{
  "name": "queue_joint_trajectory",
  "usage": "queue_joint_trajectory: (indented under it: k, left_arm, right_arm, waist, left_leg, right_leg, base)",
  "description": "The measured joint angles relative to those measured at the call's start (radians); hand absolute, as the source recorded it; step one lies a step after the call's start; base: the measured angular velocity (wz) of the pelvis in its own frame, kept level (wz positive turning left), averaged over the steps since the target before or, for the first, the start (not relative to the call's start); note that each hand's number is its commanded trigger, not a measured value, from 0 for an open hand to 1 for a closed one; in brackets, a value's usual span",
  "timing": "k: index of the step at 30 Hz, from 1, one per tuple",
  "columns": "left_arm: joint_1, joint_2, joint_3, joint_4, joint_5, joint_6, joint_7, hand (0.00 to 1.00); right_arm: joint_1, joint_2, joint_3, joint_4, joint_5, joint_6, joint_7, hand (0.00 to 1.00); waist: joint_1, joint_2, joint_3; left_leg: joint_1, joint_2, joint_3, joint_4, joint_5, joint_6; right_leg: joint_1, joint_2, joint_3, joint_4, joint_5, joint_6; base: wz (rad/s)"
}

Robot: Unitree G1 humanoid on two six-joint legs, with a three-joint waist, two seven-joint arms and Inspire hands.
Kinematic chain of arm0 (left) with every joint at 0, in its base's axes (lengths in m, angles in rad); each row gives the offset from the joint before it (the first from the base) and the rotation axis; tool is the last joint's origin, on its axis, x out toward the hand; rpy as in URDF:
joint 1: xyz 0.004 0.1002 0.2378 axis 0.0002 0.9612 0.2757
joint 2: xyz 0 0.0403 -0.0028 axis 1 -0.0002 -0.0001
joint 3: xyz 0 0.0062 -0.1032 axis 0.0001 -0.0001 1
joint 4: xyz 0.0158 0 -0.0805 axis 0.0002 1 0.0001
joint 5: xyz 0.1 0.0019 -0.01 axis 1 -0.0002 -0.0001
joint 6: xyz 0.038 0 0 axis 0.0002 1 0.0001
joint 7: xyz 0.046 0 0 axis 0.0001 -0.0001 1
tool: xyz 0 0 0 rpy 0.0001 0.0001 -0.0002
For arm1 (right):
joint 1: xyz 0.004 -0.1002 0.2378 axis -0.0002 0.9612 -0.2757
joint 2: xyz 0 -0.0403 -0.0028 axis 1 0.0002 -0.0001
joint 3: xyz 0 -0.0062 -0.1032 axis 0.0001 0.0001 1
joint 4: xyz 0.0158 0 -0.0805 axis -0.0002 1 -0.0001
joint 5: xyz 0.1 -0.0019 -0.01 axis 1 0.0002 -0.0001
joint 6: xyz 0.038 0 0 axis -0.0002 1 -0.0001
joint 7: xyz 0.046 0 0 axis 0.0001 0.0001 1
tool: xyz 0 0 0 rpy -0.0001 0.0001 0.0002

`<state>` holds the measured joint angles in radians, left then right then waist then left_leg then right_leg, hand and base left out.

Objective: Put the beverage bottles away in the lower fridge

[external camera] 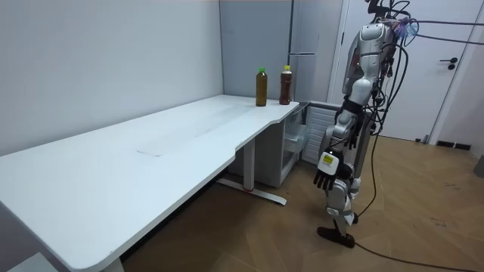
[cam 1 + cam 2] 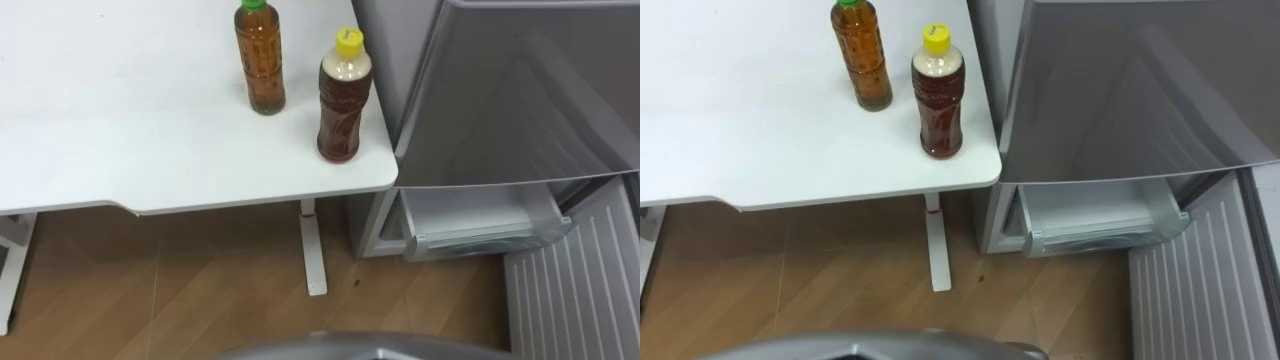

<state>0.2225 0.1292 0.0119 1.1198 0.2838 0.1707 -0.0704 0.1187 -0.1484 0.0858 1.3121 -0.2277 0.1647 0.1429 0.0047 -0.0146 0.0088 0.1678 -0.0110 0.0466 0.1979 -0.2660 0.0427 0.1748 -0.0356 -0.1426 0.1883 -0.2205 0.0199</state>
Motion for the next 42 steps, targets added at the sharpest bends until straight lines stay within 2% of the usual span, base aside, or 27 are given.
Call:
queue_joint_trajectory:
  k: [15, 21, 25, 27, 33, 37, 39, 42]
  left_arm:
    - [0.011, -0.006, 0.026, 0.001, -0.021, 0.0, 0.063, 0.0]
    - [0.012, -0.008, 0.066, -0.001, -0.066, 0.0, 0.093, 0.0]
    - [0.012, -0.008, 0.076, 0.0, -0.139, -0.002, 0.132, 0.0]
    - [0.013, -0.01, 0.113, 0.0, -0.177, -0.011, 0.151, 0.0]
    - [0.015, -0.012, 0.169, 0.0, -0.43, -0.053, 0.262, 0.0]
    - [0.02, -0.011, 0.247, -0.003, -0.565, -0.079, 0.34, 0.0]
    - [0.017, -0.011, 0.274, -0.007, -0.597, -0.093, 0.383, 0.0]
    - [0.014, -0.014, 0.373, -0.059, -0.61, -0.118, 0.447, 0.0]
  right_arm:
    - [-0.001, 0.0, 0.0, 0.007, -0.011, 0.002, -0.029, 0.0]
    - [-0.001, 0.0, -0.042, 0.0, -0.008, 0.001, -0.046, 0.0]
    - [-0.008, 0.0, -0.051, 0.002, -0.009, -0.002, -0.065, 0.0]
    - [-0.01, 0.0, -0.053, 0.002, -0.009, -0.003, -0.067, 0.0]
    - [-0.01, -0.004, -0.039, 0.003, 0.011, -0.006, -0.075, 0.0]
    - [-0.01, -0.01, -0.041, 0.004, 0.031, -0.009, -0.078, 0.0]
    - [-0.011, -0.015, -0.042, 0.004, 0.046, -0.012, -0.08, 0.0]
    - [-0.005, -0.021, -0.072, 0.007, 0.047, -0.033, -0.1, 0.0]
  waist:
    - [0.001, -0.003, -0.001]
    - [0.001, -0.005, -0.0045]
    - [0.0, -0.004, -0.0055]
    - [0.005, -0.003, -0.0052]
    - [0.027, -0.003, -0.0047]
    - [0.032, -0.001, -0.0059]
    - [0.037, 0.003, -0.0073]
    - [0.066, 0.004, -0.0053]
  left_leg:
    - [0.0, 0.0, -0.006, 0.0, 0.0, 0.0]
    - [-0.002, 0.0, -0.006, 0.001, 0.0, 0.0]
    - [-0.002, -0.002, -0.017, 0.008, 0.0, 0.0]
    - [-0.002, -0.002, -0.019, 0.006, 0.0, 0.0]
    - [-0.008, -0.004, -0.028, 0.007, 0.0, 0.0]
    - [-0.01, -0.008, -0.05, 0.007, 0.001, 0.0]
    - [-0.015, -0.01, -0.057, 0.008, 0.003, 0.002]
    - [-0.019, -0.018, -0.061, 0.008, 0.004, 0.002]
  right_leg:
    - [0.001, 0.0, -0.009, -0.001, 0.0, 0.0]
    - [0.002, 0.0, -0.009, 0.001, 0.0, 0.0]
    - [0.01, -0.003, -0.024, 0.0, 0.0, 0.0]
    - [0.012, -0.003, -0.026, -0.001, 0.0, 0.0]
    - [0.014, -0.008, -0.049, -0.004, 0.0, 0.0]
    - [0.021, -0.011, -0.068, -0.004, -0.001, 0.002]
    - [0.02, -0.013, -0.083, -0.003, -0.001, 0.002]
    - [0.017, -0.014, -0.084, -0.003, -0.002, 0.002]
  base:
    - [0.0]
    - [0.0]
    - [0.07]
    - [0.07]
    - [0.06]
    - [0.12]
    - [0.15]
    - [0.06]
